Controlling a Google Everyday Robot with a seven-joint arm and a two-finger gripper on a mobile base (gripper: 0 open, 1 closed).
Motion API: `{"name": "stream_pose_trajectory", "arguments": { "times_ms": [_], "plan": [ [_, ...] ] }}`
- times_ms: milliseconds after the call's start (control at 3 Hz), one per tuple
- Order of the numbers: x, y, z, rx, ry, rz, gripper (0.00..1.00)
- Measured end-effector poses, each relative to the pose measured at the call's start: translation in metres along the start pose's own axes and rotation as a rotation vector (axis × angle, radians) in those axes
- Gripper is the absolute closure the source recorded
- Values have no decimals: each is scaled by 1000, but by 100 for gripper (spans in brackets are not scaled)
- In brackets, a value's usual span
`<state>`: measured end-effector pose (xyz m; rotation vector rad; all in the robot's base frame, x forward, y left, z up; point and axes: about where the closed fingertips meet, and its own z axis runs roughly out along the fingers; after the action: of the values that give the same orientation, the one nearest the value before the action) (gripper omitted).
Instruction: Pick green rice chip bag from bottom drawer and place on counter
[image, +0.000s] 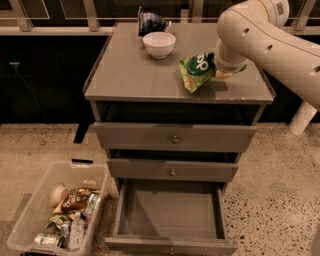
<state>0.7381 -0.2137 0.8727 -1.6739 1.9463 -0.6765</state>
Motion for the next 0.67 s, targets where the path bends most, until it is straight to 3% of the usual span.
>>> {"name": "stream_pose_trajectory", "arguments": {
  "times_ms": [667],
  "plan": [
    [0,0,0,0,0,0,58]
  ]
}}
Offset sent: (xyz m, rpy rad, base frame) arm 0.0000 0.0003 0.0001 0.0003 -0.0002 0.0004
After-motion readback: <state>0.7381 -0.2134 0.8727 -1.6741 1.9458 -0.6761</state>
